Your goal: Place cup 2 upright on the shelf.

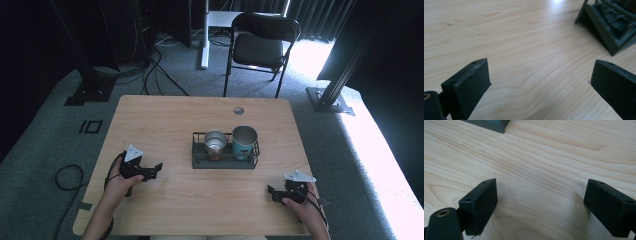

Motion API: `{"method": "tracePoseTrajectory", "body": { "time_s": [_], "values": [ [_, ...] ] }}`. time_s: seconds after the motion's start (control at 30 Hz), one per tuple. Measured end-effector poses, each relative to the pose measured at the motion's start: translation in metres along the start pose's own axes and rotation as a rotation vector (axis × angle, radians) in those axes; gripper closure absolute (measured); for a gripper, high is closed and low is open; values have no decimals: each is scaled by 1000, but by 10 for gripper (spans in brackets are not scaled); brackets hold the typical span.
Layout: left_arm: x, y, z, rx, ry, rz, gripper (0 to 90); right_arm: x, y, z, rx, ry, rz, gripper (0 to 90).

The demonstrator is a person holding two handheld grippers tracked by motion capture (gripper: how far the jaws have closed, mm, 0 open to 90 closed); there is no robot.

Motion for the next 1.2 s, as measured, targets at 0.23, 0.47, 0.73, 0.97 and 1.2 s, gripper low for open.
{"method": "tracePoseTrajectory", "body": {
  "time_s": [0.23, 0.47, 0.73, 0.97, 1.2],
  "values": [
    [-5, -7, 10, -3, -17, -21, 31, 0, 0, 0, 0, 0, 0, 113],
    [-12, -16, 21, -29, -27, -64, 31, 0, 0, 0, -1, 0, 0, 113],
    [-20, -28, 30, -81, -49, -142, 31, 0, 0, 0, 0, 0, 0, 113],
    [-26, -37, 38, -115, -59, -173, 31, 0, 0, 0, 0, 0, 0, 113],
    [-31, -47, 44, -144, -61, -199, 31, 0, 0, 0, 0, 0, 0, 113]
  ]
}}
Point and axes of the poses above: each handheld gripper's, and its own axes: x roughly forward along the jaws, z roughly out of its underside, y roughly to its right, the point moved 9 cm from there along x, roughly forward along the jaws, and after that the axes turned 1 degree about z, right-handed, at the moved point
